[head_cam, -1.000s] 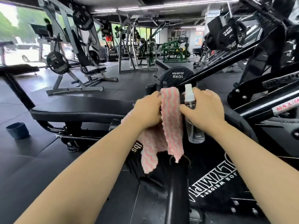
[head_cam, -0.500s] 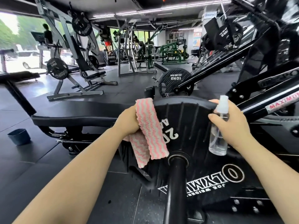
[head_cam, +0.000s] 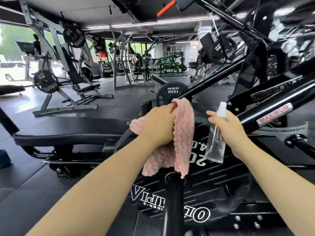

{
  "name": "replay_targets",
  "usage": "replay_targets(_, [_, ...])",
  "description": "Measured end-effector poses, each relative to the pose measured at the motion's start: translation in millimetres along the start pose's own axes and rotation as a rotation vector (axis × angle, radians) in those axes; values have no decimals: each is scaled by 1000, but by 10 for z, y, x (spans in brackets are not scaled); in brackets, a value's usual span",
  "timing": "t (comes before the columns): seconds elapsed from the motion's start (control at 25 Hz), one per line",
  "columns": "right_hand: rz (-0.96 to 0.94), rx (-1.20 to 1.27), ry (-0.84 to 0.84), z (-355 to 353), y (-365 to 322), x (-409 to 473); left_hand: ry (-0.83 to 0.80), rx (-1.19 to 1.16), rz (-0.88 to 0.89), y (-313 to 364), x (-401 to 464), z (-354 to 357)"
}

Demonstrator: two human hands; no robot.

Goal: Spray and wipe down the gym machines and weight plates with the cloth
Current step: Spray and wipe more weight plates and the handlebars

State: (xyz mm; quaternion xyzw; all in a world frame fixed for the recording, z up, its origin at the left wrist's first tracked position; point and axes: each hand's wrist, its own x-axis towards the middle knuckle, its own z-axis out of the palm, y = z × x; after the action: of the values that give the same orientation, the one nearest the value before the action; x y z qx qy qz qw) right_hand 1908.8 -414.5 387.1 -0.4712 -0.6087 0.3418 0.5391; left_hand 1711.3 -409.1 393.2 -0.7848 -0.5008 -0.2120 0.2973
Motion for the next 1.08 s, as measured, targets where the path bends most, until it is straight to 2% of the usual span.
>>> replay_targets(0.04, [34, 26, 1, -25, 52, 54, 80, 35, 102, 60, 30, 28])
replay_targets(0.2, [136, 150, 40, -248, 278, 55, -28, 323, 347, 205, 56, 159])
replay_targets(0.28, [153, 200, 44, -293, 332, 23, -101, 441, 398, 361, -87, 286])
replay_targets(0.4, [137, 213, 85, -294, 365, -28, -154, 464, 429, 528, -315, 494])
replay_targets(0.56, [104, 130, 115, -252, 405, -79, -233, 540, 527, 509, -412, 533])
replay_targets(0.68, [104, 106, 95, -235, 407, -108, -209, 633, 572, 380, -356, 463])
replay_targets(0.84, [64, 76, 101, -232, 380, -153, -119, 666, 579, 126, -255, 249])
replay_targets(0.92, [25, 7, 82, -183, 355, -185, -124, 653, 528, 92, -204, 179])
replay_targets(1.08, [-103, -227, 39, -16, 246, -107, -140, 290, 275, 166, -61, -14])
